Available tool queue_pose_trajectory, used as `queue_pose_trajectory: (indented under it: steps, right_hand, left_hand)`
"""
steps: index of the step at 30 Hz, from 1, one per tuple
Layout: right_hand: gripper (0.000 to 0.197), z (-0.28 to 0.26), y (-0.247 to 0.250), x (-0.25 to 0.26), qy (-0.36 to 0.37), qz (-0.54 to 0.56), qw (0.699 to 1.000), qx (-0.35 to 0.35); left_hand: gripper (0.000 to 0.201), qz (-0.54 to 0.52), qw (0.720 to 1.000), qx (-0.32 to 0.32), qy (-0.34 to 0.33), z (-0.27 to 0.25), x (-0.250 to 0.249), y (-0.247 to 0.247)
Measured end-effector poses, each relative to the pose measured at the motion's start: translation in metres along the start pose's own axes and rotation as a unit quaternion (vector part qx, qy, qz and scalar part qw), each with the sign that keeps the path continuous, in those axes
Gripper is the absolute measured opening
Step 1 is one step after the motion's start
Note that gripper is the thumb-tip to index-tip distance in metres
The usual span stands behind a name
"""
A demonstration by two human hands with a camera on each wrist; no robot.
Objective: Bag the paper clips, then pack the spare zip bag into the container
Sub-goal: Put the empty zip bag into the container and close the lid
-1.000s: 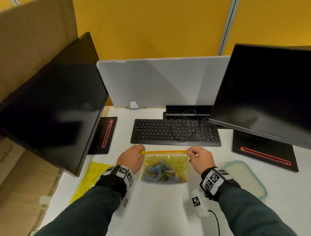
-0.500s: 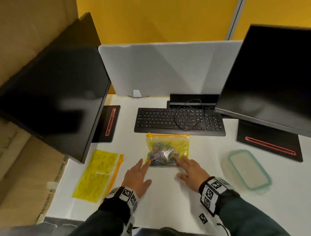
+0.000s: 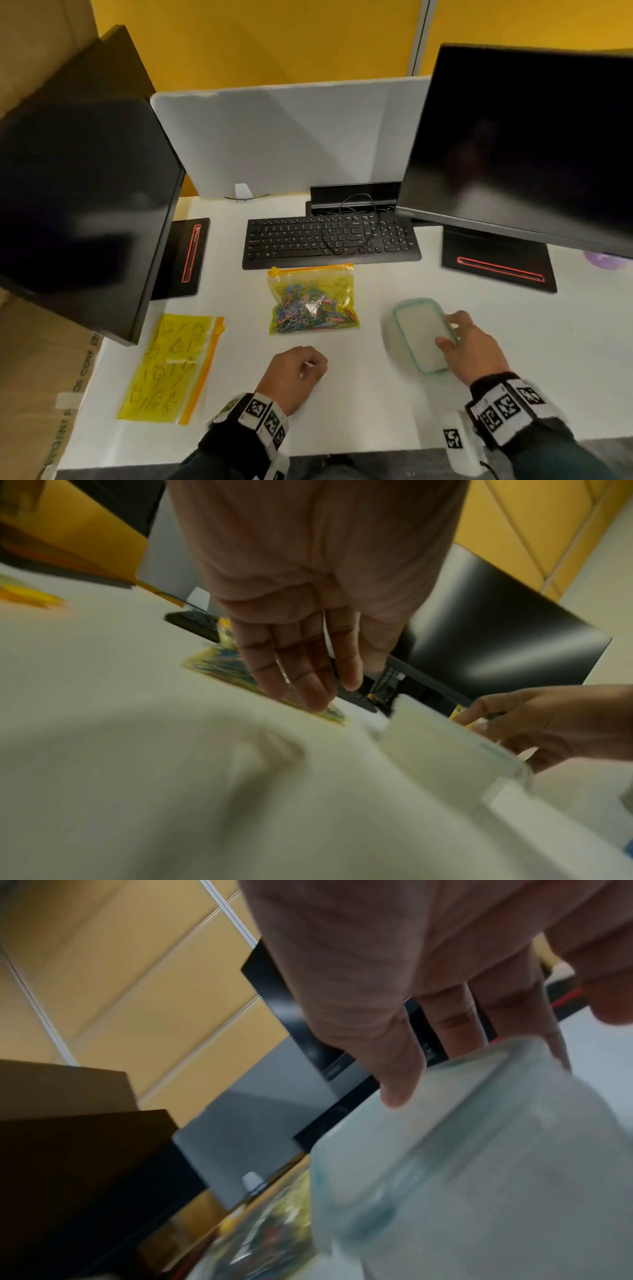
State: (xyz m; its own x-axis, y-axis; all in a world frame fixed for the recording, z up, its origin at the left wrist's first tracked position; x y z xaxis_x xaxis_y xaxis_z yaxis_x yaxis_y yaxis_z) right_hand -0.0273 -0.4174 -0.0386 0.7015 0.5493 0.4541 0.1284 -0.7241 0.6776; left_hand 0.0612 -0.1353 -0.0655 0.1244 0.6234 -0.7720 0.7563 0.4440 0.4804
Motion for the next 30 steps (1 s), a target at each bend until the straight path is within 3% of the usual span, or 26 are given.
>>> queue_pose_trajectory:
  steps: [2, 4, 7, 10, 13, 16, 19, 22, 24, 26, 28, 30]
  right_hand:
    - [0.027, -0.011, -0.029, 0.019, 0.039, 0.033, 0.997, 0.055]
    - [0.031, -0.015, -0.06, 0.035, 0.068, 0.082, 0.988, 0.113]
    - [0.04, -0.011, -0.099, 0.049, 0.065, 0.187, 0.962, 0.191]
    - [0.026, -0.008, -0.121, 0.057, 0.034, 0.275, 0.929, 0.244]
    - [0.025, -0.008, -0.124, 0.064, 0.028, 0.307, 0.919, 0.245]
    - [0.031, -0.01, -0.127, 0.067, 0.036, 0.255, 0.931, 0.257]
    - [0.042, -0.004, -0.108, 0.075, 0.077, 0.134, 0.974, 0.166]
    - [0.046, -0.002, -0.086, 0.104, 0.155, 0.074, 0.981, 0.088]
    - [0.049, 0.002, -0.09, 0.122, 0.189, 0.054, 0.975, 0.104]
    - [0.052, 0.008, -0.102, 0.131, 0.192, 0.032, 0.97, 0.143]
    - [0.05, 0.012, -0.114, 0.131, 0.173, 0.03, 0.968, 0.18]
    - [0.048, 0.012, -0.122, 0.131, 0.163, 0.035, 0.963, 0.21]
  left_hand:
    - [0.01, -0.059, 0.998, -0.018, -0.002, 0.005, -0.009, -0.002]
    - [0.012, -0.093, 0.995, -0.033, 0.008, 0.01, -0.012, -0.003]
    - [0.029, -0.067, 0.993, -0.06, 0.079, 0.019, -0.001, 0.0]
    - [0.035, -0.054, 0.981, -0.102, 0.156, 0.019, 0.02, 0.006]
    - [0.041, -0.094, 0.97, -0.136, 0.175, 0.015, 0.03, 0.008]
    - [0.043, -0.06, 0.973, -0.14, 0.174, 0.013, 0.032, 0.016]
    - [0.037, -0.004, 0.985, -0.123, 0.124, 0.019, 0.026, 0.028]
    - [0.029, -0.024, 0.988, -0.141, 0.058, 0.014, 0.02, 0.046]
    - [0.039, -0.044, 0.982, -0.147, 0.11, -0.001, 0.033, 0.057]
    - [0.056, -0.099, 0.97, -0.077, 0.208, -0.018, 0.057, 0.048]
    - [0.062, -0.186, 0.939, 0.072, 0.281, -0.034, 0.072, 0.014]
    - [0.054, -0.219, 0.911, 0.19, 0.292, -0.044, 0.076, -0.017]
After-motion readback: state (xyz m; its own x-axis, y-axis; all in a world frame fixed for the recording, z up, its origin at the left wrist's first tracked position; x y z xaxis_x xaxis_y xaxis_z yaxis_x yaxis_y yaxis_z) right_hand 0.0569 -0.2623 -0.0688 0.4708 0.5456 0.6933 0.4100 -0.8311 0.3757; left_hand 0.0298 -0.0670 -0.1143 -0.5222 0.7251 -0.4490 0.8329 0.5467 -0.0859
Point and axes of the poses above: each hand's wrist, its own z-axis towards the middle knuckle, its own y-axis out of the back of the hand, x = y × z, the point moved 8 cm from there along z, towards the middle knuckle, and after that the axes turned 15 degrees about x, right-handed, at the moved point
